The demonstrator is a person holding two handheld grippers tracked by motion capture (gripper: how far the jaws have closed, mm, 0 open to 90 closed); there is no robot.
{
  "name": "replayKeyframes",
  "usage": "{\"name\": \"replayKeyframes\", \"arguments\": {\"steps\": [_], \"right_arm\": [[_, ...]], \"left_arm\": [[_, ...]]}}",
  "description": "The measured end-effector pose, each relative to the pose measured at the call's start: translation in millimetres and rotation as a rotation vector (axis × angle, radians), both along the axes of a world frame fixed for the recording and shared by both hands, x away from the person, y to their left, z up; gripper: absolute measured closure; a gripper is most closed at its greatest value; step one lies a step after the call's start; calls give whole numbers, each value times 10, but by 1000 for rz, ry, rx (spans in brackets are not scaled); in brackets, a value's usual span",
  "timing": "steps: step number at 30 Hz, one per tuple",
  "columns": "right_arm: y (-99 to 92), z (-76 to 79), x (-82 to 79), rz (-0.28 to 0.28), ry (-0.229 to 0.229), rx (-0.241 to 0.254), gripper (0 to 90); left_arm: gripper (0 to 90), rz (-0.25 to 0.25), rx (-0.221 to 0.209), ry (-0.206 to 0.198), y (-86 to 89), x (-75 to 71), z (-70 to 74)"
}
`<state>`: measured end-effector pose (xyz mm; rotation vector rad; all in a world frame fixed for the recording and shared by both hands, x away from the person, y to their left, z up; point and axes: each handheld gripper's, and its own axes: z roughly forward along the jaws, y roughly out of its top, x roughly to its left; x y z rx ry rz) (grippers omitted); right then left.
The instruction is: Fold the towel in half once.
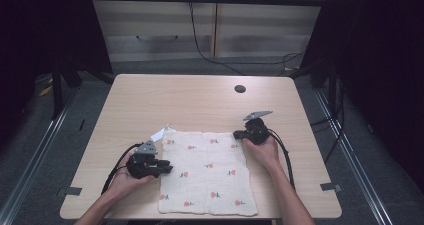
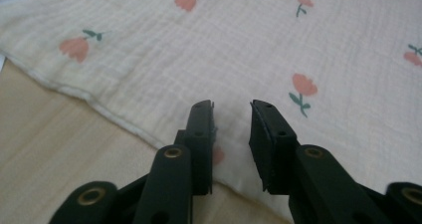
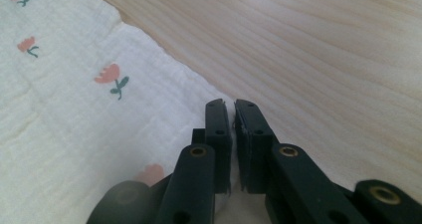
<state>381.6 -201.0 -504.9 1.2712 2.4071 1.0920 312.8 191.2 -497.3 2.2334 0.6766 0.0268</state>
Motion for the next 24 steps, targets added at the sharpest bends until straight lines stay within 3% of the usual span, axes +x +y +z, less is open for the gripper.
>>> {"name": "replayKeyframes", "arguments": {"steps": [2, 5, 6, 7, 9, 11, 16, 20, 21, 24], "right_arm": [[-10, -8, 17, -1, -6, 16, 858], [-12, 20, 22, -1, -9, 21, 862], [-13, 31, 23, -3, -13, 25, 862], [-14, 43, 21, -7, -12, 44, 862], [-13, 54, 19, -7, -16, 53, 862], [-13, 65, 12, -8, -15, 55, 862], [-30, 87, 3, -3, -25, 55, 861], [-42, 67, -13, -12, -19, 57, 859], [-40, 57, -19, -11, -16, 56, 859], [-43, 48, -21, -9, -16, 52, 857]], "left_arm": [[673, 9, 5, -15, -7, 57, 40], [643, 41, -26, -35, 39, 175, 135], [635, 69, -45, -54, 75, 226, 177], [634, 88, -58, -49, 100, 277, 202], [628, 121, -21, -91, 125, 375, 217], [614, 170, -6, -89, 155, 509, 193], [615, 261, -26, -61, 195, 807, 130], [615, 299, -28, -61, 146, 910, 80], [616, 300, -45, -52, 144, 922, 63], [623, 313, -26, -53, 126, 944, 14]]}}
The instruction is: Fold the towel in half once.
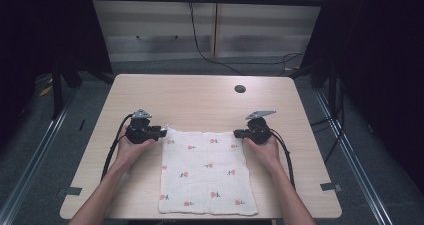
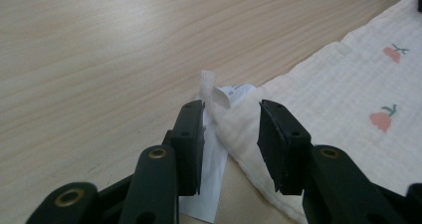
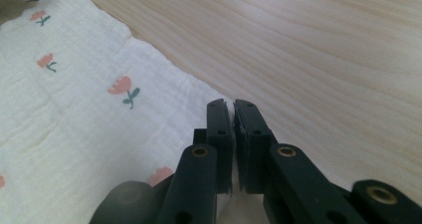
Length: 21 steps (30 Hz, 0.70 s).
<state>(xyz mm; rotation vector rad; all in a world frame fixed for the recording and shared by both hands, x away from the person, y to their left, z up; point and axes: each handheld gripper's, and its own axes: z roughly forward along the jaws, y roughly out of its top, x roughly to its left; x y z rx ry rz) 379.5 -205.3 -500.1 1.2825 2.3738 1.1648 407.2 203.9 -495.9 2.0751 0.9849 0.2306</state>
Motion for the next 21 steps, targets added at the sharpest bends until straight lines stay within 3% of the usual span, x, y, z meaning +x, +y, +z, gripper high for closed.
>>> {"name": "replayKeyframes", "arguments": {"steps": [1, 4, 10, 13, 15, 18, 21], "right_arm": [[0, 2, -1, -4, -3, 5, 857], [4, 12, -16, -2, -6, 10, 855], [2, 11, -36, -1, -4, 2, 852], [7, -7, -44, 0, 0, -1, 851], [9, -13, -54, 1, 7, 10, 850], [17, -1, -80, -1, 7, 25, 852], [41, 20, -93, 4, 0, 36, 856]], "left_arm": [[625, 0, 27, -8, -10, 3, -18], [626, 0, 48, -8, -66, 15, -87], [645, -41, 128, -41, -192, -17, -63], [721, -56, 110, -42, -199, -38, -72], [827, -81, 105, -58, -202, -64, -84], [844, -82, 115, -56, -206, -87, -70], [845, -81, 77, -38, -177, -85, -62]]}}
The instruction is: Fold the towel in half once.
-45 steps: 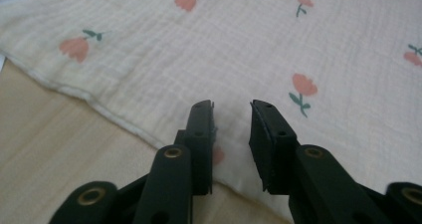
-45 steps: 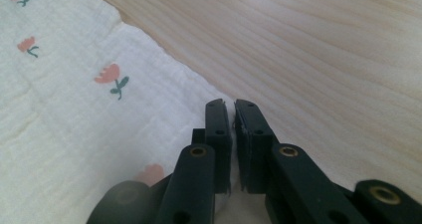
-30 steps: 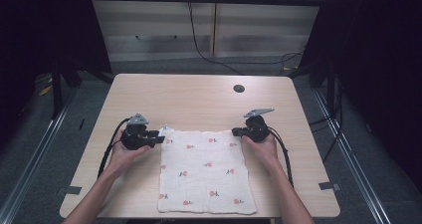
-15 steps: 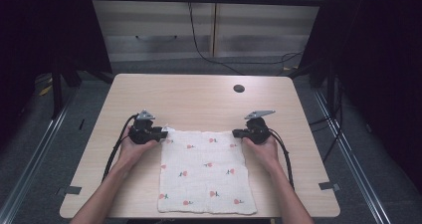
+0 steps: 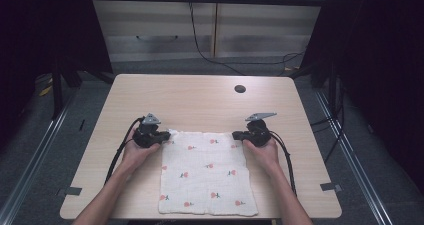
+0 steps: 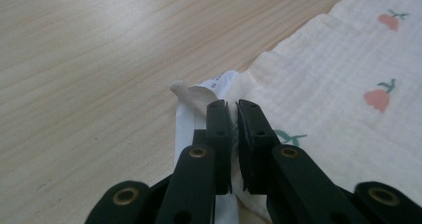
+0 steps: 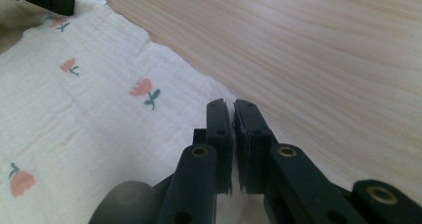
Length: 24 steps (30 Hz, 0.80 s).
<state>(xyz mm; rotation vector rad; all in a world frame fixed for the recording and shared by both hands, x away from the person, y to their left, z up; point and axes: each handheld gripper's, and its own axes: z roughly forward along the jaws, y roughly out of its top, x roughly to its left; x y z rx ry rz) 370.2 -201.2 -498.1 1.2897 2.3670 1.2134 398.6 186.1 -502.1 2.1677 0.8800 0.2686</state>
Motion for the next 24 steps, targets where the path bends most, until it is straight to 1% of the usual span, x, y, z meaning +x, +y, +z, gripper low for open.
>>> {"name": "replayKeyframes", "arguments": {"steps": [2, 3, 4, 5, 7, 8, 11, 14, 15, 16, 19, 20, 21, 24], "right_arm": [[6, 24, -7, 4, -10, -1, 858], [3, 36, -13, 1, -8, 1, 858], [-12, 58, -16, 1, -17, 3, 858], [-37, 82, -20, -5, -23, 13, 858], [-98, 136, -32, -17, -38, 32, 858], [-127, 164, -42, -26, -46, 41, 859], [-198, 253, -75, -41, -70, 68, 859], [-231, 342, -110, -45, -101, 90, 858], [-234, 364, -120, -45, -104, 94, 859], [-242, 397, -129, -44, -118, 100, 859], [-262, 469, -150, -45, -136, 119, 859], [-267, 491, -158, -50, -141, 123, 859], [-273, 510, -163, -49, -148, 125, 859], [-281, 556, -179, -49, -165, 132, 859]], "left_arm": [[846, 7, -22, 6, 25, -2, 23], [846, 11, -35, 0, 38, -3, 42], [846, 17, -45, -1, 50, -6, 61], [846, 15, -50, -7, 63, -5, 79], [846, 19, -78, -11, 81, -27, 131], [846, 17, -80, -20, 93, -28, 154], [847, 14, -134, -27, 133, -49, 243], [849, 11, -168, -35, 149, -73, 317], [849, 9, -180, -44, 153, -82, 348], [849, 13, -187, -45, 149, -94, 373], [849, 6, -196, -69, 140, -113, 433], [850, 0, -202, -72, 134, -122, 456], [850, 1, -210, -83, 131, -132, 488], [850, -6, -224, -102, 131, -153, 558]]}}
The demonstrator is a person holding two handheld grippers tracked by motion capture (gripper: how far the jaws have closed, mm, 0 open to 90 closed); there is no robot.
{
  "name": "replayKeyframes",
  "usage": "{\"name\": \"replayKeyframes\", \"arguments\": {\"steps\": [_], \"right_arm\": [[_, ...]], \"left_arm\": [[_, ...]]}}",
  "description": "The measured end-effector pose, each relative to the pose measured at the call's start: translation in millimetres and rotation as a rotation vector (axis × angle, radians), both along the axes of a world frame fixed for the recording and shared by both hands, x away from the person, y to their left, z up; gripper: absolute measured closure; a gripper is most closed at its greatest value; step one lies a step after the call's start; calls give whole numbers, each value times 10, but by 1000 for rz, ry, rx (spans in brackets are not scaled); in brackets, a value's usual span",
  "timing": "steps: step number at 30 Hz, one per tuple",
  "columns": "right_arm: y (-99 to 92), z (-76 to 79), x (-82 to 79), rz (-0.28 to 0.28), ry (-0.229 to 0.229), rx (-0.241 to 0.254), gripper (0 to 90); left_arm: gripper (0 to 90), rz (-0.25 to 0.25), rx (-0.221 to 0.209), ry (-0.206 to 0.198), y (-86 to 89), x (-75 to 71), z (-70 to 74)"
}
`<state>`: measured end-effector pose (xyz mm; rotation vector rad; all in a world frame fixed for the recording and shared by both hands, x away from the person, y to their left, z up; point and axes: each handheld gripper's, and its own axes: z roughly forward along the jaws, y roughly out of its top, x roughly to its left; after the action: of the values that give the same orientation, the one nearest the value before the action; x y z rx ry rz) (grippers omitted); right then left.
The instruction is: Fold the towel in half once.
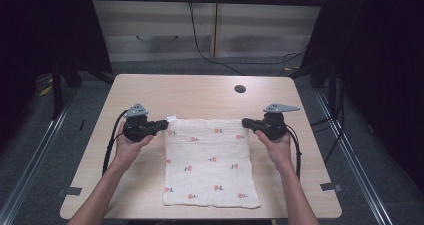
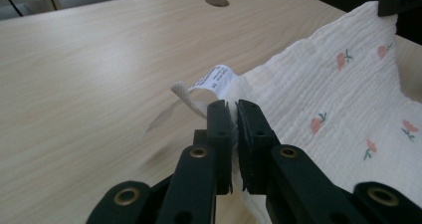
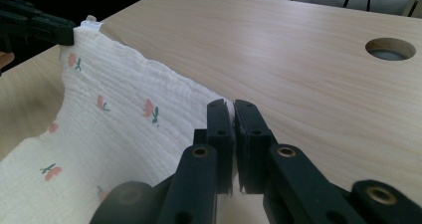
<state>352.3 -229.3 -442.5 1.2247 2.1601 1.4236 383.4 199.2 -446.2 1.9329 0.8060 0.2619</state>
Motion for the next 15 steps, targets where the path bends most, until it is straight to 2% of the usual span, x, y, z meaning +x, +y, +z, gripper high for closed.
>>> {"name": "replayKeyframes", "arguments": {"steps": [2, 8, 15], "right_arm": [[-1, 24, -10, -1, -1, 2, 859], [6, 115, -48, 6, -30, 7, 861], [10, 238, -93, 19, -67, 21, 863]], "left_arm": [[849, -16, -3, -3, 3, -5, 27], [850, -4, -34, -19, 56, -17, 112], [850, 2, -61, -82, 108, -44, 279]]}}
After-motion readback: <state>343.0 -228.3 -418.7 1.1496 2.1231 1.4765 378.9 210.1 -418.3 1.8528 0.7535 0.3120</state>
